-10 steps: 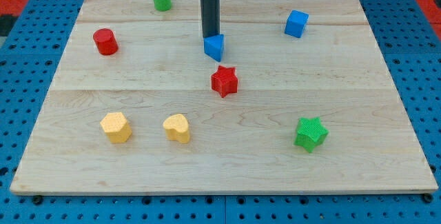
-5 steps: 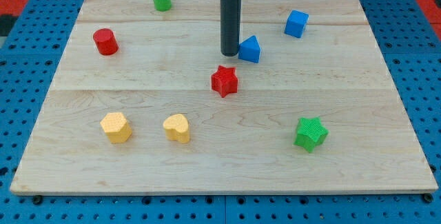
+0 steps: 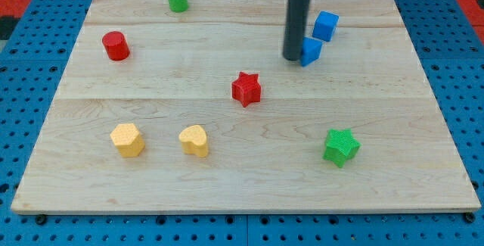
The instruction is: Move blue triangle close to blue cube
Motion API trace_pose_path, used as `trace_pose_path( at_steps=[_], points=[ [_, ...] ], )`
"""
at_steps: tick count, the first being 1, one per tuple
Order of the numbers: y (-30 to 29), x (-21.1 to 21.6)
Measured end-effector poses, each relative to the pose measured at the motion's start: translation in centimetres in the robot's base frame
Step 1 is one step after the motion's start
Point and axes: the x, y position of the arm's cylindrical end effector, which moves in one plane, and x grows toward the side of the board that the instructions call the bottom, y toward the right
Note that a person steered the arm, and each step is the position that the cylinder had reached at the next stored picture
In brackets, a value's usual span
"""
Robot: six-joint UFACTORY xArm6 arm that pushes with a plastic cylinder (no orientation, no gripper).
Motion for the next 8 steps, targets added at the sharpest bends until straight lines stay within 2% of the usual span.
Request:
trace_pose_path(
  at_steps=[2, 3, 6, 7, 8],
  points=[
    [1.6, 0.0],
    [1.6, -1.3],
    [5.9, -1.8],
    [2.9, -0.8],
    [-0.5, -3.5]
  ],
)
